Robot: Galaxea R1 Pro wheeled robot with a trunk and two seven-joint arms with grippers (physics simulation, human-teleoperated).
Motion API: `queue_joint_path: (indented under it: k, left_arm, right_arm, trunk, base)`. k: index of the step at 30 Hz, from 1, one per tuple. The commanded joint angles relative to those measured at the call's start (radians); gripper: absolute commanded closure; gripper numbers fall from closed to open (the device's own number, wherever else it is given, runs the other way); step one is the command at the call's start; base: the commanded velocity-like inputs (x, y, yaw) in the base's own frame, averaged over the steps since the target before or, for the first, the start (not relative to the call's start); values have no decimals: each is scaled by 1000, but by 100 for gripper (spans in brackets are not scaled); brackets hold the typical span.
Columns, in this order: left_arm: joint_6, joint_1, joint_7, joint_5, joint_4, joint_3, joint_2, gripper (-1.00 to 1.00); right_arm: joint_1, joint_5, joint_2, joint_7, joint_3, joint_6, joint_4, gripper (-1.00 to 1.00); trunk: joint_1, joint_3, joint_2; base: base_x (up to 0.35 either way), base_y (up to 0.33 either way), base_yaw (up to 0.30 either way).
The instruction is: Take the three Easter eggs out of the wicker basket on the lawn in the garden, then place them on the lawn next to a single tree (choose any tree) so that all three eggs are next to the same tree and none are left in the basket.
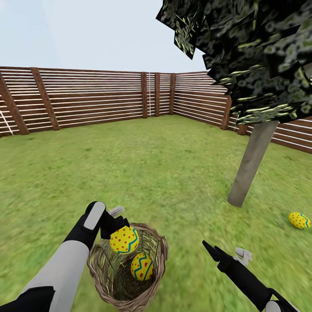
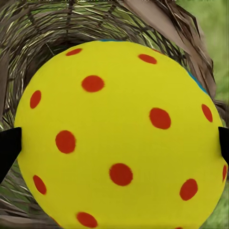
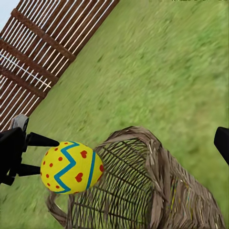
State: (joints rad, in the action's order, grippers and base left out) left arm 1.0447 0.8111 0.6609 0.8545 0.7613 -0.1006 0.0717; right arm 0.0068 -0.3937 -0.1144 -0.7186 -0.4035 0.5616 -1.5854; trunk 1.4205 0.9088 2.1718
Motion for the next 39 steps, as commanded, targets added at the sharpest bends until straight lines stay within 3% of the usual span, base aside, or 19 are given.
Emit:
queue_joint_path:
  k: [1,12,18,25,30,34,39]
  left_arm:
    - [3,0,11,9,1,-4,1,100]
    - [3,-3,12,9,60,-2,0,100]
    - [3,-11,12,9,130,46,0,100]
    - [3,-15,13,9,212,56,0,100]
    - [3,-16,12,9,300,99,-1,100]
    - [3,-19,12,10,409,106,-1,100]
    - [3,-38,11,9,506,125,-3,100]
  right_arm:
    - [0,-6,-1,-1,-2,7,-1,-100]
    - [-1,-4,-1,-1,-3,9,-1,-100]
    - [-3,-4,-1,-1,-3,19,-1,-100]
    - [-5,-4,2,6,-3,27,-1,-100]
    - [-5,-5,2,51,1,27,-1,-100]
    - [-6,-5,2,55,2,27,-1,-100]
    - [-8,-5,2,75,2,33,-1,-100]
  trunk:
    - [-4,-2,-7]
    - [-46,-37,-84]
    - [-69,-56,-126]
    - [-96,-78,-175]
    - [-115,-93,-210]
    - [-131,-106,-238]
    - [-131,-106,-238]
  base:
    - [0,0,0]
    - [0,0,0]
    - [0,0,0]
    - [0,0,0]
    - [0,0,0]
    - [0,0,0]
    - [0,0,0]
